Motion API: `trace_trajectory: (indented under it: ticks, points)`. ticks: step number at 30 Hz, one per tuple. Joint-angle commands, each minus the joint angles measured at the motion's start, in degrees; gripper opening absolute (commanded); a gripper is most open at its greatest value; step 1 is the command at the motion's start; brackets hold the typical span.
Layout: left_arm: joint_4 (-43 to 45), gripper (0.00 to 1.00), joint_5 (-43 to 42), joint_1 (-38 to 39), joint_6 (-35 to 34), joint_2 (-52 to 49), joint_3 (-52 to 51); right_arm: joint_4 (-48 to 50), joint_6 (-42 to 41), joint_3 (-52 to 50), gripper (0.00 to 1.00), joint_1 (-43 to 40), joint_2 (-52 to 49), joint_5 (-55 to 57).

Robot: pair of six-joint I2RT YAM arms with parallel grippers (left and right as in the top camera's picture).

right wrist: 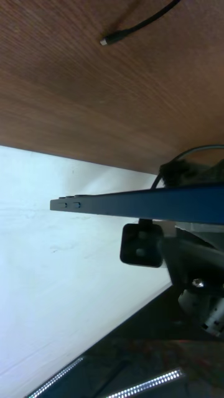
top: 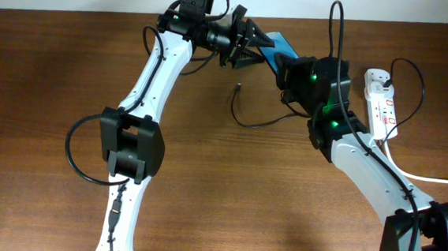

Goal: Plug charger to phone and switch on socket

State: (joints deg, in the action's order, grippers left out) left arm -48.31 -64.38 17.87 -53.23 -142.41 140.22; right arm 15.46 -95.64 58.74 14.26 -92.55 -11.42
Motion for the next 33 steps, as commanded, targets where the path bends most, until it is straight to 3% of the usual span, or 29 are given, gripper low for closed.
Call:
trace_trajectory:
  ticks: [1,10,14,19,21,22,24,25,28,33]
  points:
    - [1.2,0.39,0.8,-0.1,-11.7,0.7,0.9,0.9,0.2,0.7,0.04,1.1,0.3,1.0]
    - [1.2,0.23,0.3,1.5,-16.7,0.7,0.9,1.6,0.1,0.7,0.04,3.5,0.2,5.3]
    - [1.2,0.24,0.2,1.9,-20.7,0.7,0.9,1.6,-0.9,0.7,0.04,3.5,0.2,5.3]
    - [1.2,0.26,0.2,2.0,-20.7,0.7,0.9,3.0,-3.8,0.7,0.04,3.9,0.2,5.3]
    - [1.2,0.16,0.2,2.0,-20.7,0.7,0.9,3.0,-3.9,0.7,0.04,3.9,0.2,5.3]
    - [1.2,0.03,0.2,2.0,-20.7,0.7,0.9,3.0,-4.0,0.7,0.04,3.9,0.2,5.2]
    - [1.2,0.00,0.4,2.0,-20.7,0.7,0.9,3.0,-4.0,0.7,0.04,3.9,0.2,5.2]
    - [1.2,0.00,0.7,2.0,-20.7,0.7,0.9,3.0,-3.9,0.7,0.08,3.9,0.2,5.2]
    - [1.2,0.00,2.7,1.9,-19.7,0.7,0.9,2.6,-3.8,0.7,0.38,3.9,0.2,5.2]
    - [1.1,0.00,4.4,-0.3,-10.8,0.7,0.9,-2.8,0.9,0.7,0.52,3.7,0.2,5.3]
